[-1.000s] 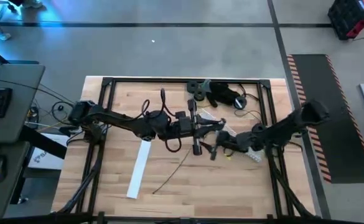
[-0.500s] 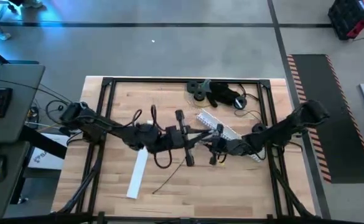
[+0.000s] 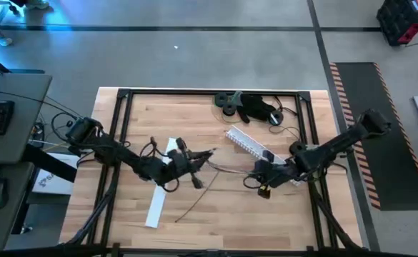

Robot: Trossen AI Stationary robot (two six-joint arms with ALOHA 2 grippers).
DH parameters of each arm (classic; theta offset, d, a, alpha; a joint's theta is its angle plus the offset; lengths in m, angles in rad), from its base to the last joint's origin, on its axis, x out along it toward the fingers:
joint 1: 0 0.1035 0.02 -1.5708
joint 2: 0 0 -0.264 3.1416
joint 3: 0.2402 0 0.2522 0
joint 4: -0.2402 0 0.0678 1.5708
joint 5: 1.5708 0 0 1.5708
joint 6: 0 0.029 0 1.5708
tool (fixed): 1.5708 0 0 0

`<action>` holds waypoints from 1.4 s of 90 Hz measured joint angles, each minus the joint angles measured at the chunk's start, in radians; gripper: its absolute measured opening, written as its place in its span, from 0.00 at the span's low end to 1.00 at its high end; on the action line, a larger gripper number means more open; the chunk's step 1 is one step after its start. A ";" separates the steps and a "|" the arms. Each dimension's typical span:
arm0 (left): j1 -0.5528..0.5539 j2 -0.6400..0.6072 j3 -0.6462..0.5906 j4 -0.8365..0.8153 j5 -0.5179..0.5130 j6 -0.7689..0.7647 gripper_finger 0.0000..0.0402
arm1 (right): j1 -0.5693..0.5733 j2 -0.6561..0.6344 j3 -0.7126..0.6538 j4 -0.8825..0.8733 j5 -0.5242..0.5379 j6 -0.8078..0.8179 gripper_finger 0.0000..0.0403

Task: Ziptie cables
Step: Wrap the cable using zip tie

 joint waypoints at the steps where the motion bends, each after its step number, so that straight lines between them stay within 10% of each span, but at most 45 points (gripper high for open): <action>1: 0.001 0.000 -0.010 -0.001 0.006 -0.013 0.00 | 0.000 0.005 0.007 -0.004 -0.003 0.002 0.00; 72: -0.233 0.103 -0.217 -0.180 -0.335 -0.556 0.12 | 0.068 0.513 0.247 0.116 -0.189 0.057 0.00; 92: -0.353 0.097 -0.217 -0.314 -0.495 -0.645 0.13 | 0.087 0.560 0.246 0.167 -0.148 0.052 0.00; 126: -0.458 0.037 -0.150 -0.710 -0.435 -0.878 0.18 | 0.085 0.565 0.242 0.200 0.014 -0.038 0.21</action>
